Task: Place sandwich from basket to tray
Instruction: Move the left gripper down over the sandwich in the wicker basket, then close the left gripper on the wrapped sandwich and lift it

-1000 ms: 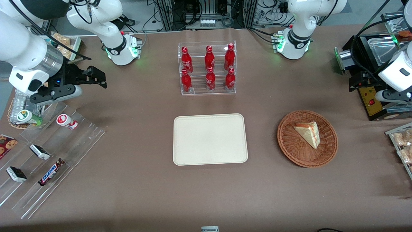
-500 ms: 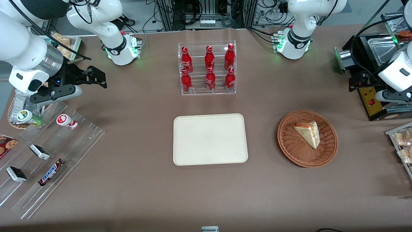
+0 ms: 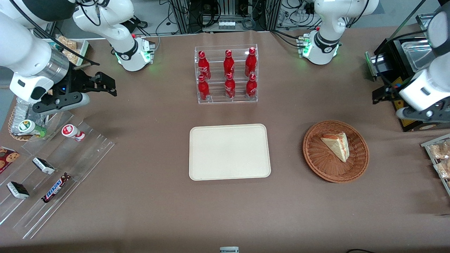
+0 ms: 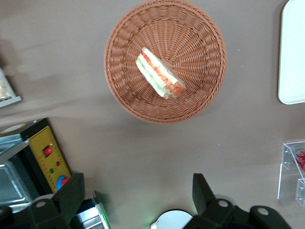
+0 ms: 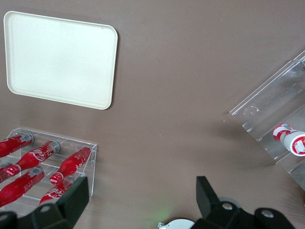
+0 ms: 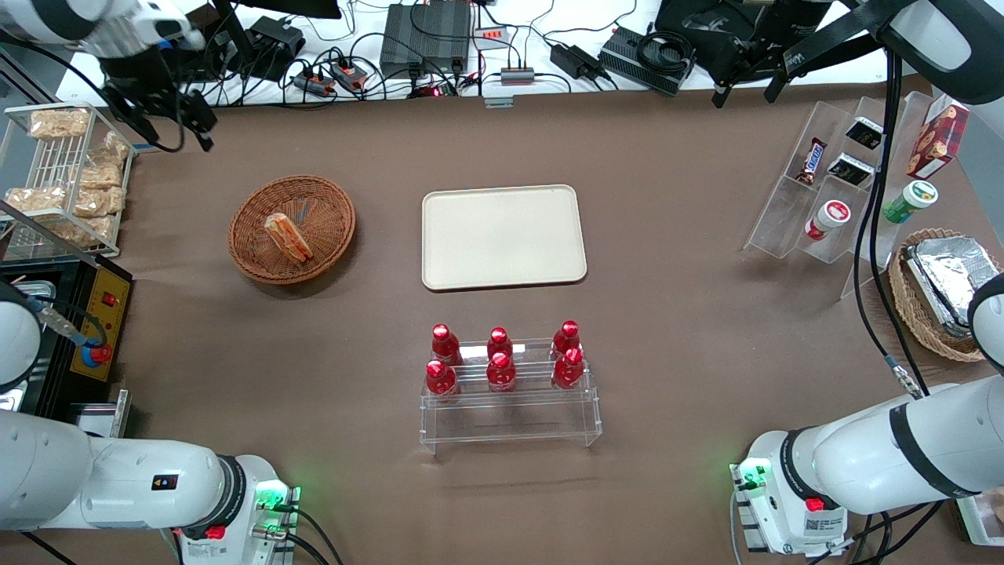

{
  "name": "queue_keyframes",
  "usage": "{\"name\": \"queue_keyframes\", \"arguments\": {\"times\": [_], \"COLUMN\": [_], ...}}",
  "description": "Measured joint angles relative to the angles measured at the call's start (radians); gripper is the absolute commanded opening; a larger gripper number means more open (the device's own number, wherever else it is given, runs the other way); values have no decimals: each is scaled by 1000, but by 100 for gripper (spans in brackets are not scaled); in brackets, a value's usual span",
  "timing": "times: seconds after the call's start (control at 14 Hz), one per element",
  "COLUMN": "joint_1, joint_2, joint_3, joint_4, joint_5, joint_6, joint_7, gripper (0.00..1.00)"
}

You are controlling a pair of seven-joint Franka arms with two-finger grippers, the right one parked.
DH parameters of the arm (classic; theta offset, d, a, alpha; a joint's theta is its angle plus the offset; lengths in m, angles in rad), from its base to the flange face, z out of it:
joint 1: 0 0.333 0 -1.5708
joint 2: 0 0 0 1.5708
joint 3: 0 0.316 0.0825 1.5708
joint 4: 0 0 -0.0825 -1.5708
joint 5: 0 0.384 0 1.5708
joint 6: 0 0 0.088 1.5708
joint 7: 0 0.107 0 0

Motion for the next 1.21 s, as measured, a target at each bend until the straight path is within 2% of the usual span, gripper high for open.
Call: {"name": "queue_keyframes", "arguments": {"times": [0.29, 0.5, 0.86, 1.07, 1.14, 1.21], "joint_1": [-1, 0, -6, -16, -21, -25], "joint_2": [60, 63, 74, 113, 131, 153], "joint_3": [3, 8, 6, 4, 3, 1], "joint_4": [-228, -399, -500, -529, -541, -550], "joint_5": [0, 0, -3, -4, -4, -5], "joint_6": [355, 586, 780, 880, 913, 937], "joint_7": [-26, -169, -770, -1027, -1082, -1115], "gripper": [100, 100, 100, 99, 80, 48]}}
